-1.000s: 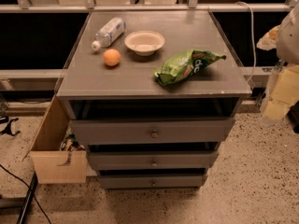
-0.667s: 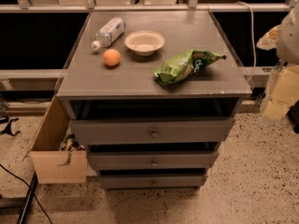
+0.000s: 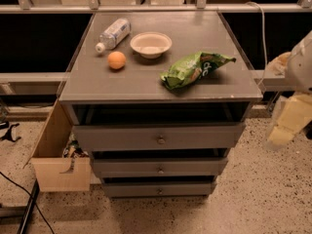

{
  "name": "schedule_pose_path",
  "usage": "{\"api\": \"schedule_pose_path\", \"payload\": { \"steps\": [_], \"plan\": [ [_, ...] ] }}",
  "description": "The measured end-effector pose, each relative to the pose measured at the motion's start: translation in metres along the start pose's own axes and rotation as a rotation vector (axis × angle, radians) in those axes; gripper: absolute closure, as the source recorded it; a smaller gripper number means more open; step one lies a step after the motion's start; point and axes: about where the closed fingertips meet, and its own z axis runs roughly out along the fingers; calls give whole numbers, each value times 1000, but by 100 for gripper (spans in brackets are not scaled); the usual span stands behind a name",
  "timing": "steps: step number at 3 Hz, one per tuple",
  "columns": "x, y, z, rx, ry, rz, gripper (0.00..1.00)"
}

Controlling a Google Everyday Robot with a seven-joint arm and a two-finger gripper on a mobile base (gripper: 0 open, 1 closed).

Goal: Open middle drawer

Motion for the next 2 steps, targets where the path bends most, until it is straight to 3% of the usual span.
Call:
{"api": "schedule_pose_path", "payload": {
  "steps": [2],
  "plan": [
    [29,37,75,-62,-111,52,0]
  ]
}}
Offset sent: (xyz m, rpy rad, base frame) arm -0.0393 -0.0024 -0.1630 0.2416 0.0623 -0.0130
